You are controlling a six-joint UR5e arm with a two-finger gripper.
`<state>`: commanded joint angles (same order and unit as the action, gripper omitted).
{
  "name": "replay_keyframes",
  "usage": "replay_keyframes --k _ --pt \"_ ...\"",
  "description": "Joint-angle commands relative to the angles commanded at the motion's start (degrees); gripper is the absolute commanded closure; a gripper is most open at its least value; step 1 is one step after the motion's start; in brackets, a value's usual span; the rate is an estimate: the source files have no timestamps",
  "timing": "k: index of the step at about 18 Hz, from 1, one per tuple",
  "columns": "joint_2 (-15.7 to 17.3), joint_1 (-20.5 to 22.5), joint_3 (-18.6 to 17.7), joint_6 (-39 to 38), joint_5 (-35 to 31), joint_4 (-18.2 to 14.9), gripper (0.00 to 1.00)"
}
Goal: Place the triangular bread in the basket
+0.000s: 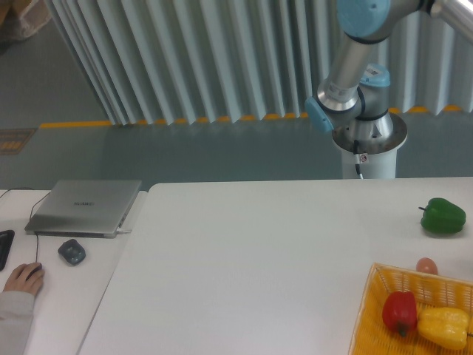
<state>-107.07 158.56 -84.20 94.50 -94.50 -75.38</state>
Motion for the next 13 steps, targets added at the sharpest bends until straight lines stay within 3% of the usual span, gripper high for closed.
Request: replay_keyframes --k 3,5,8,11,13 --pt "1.0 -4.6 0.5 -11.2 1.7 -0.2 1.0" --pt "-3.0 -7.5 2.9 -20.0 1.3 4.5 1.0" --pt "-7.8 -8.4 7.3 -25.5 0.8 8.3 1.0" --pt "-12.0 -8.4 11.2 -26.7 0.5 16.2 1.0" --pt "-13.4 -8.3 12.7 -26.8 0.4 18.7 1.0"
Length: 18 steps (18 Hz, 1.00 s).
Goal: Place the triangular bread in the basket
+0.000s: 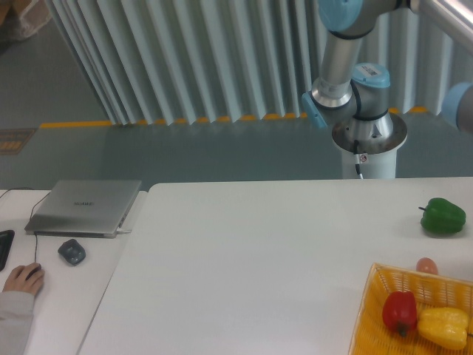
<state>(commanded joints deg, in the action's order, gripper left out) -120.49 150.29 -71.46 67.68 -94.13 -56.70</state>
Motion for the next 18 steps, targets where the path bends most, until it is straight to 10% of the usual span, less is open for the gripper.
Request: replay_keyframes --k 5,10,18 --pt "-3.0 -1.3 2.4 -2.5 -4.3 4.8 1.0" --pt "-2.8 -2.6 1.9 -2.5 -4.9 5.6 0.0" --pt "6.3 -6.6 -6.6 -1.8 -2.7 4.0 0.0"
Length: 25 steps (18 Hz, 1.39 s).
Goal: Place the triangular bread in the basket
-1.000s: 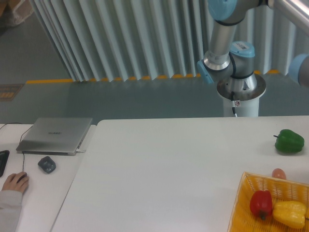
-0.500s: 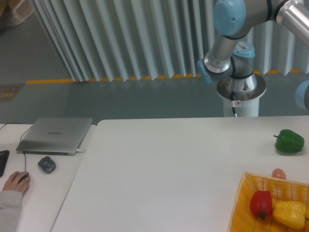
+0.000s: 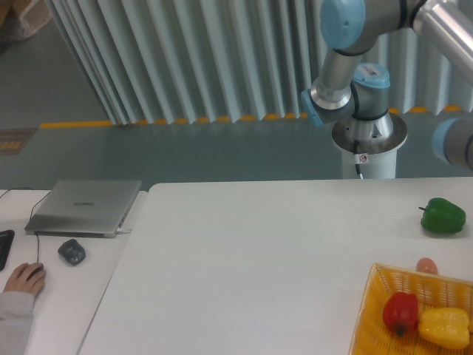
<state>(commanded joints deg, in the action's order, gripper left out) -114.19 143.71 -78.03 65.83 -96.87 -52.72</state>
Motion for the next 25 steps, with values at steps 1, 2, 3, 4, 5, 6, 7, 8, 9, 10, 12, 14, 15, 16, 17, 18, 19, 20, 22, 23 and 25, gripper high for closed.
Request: replay_keyframes --k 1,2,3,4,5,6,7,8,9,10,12,14,15,16,17,18,19,20,22,23,25 --pt "1.3 -1.0 -0.3 0.1 0.9 -3.9 0.0" --pt "2.1 -1.4 -0.3 0.1 1.8 -6.6 0.0" --pt "3.4 -1.7 -0.5 0.2 3.5 -9.0 0.0" --pt "4.3 -1.9 -0.7 0.2 4.4 -10.1 0.0" --pt "5.0 -2.4 -1.1 0.1 5.1 -11.7 0.0" --pt "5.9 -2.9 -1.7 0.2 5.6 -15.0 0.0" --pt "6.6 -3.1 -2.3 0.2 6.2 -18.4 0.0" --pt "6.7 -3.2 -2.5 0.3 6.5 -20.6 0.0" --pt "6.8 -3.1 -2.5 1.3 6.2 -23.2 0.0" --pt "7.2 -3.0 -2.7 4.5 6.0 -26.3 0.0" --pt "7.6 -2.6 -3.4 8.2 6.0 -27.8 0.0" --pt "7.7 -2.4 -3.9 11.6 5.8 -29.4 0.0" --pt "7.8 -2.2 -3.8 14.9 5.8 -30.7 0.0" --pt "7.9 -1.9 -3.8 17.4 5.8 -31.2 0.0" --pt "8.0 -1.4 -3.7 19.8 5.8 -31.4 0.0" --pt "8.0 -0.9 -3.5 23.4 5.7 -31.4 0.0" --pt "8.0 -0.6 -3.4 25.0 5.5 -31.5 0.0" --pt "8.0 -0.2 -3.4 25.7 4.9 -31.6 0.0" --pt "7.9 -0.4 -3.5 25.7 4.9 -31.3 0.0" --pt "7.8 -0.4 -3.5 25.6 4.9 -31.3 0.0" --pt "7.9 -0.4 -3.5 25.6 5.0 -31.3 0.0"
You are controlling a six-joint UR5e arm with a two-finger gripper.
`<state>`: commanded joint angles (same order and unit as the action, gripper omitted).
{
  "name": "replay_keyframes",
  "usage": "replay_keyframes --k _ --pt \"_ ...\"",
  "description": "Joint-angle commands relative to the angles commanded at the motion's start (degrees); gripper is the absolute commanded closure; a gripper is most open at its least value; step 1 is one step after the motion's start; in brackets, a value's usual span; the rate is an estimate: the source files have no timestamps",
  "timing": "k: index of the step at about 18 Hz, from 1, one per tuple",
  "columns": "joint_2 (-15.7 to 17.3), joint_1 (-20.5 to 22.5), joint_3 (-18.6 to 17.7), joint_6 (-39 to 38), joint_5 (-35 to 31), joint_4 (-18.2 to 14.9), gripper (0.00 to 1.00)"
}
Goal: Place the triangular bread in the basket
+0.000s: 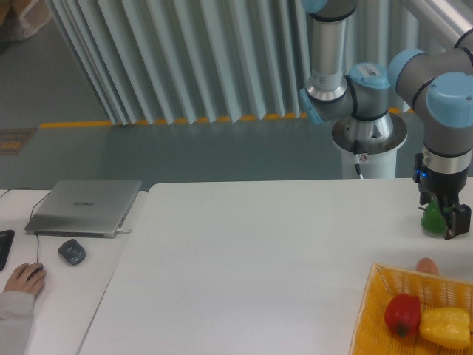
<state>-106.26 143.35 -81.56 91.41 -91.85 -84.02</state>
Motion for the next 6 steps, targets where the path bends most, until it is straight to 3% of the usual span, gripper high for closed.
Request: replay_keyframes --k 6 --pt "-0.1 -0.1 -0.3 -0.2 0.2 0.1 0.0"
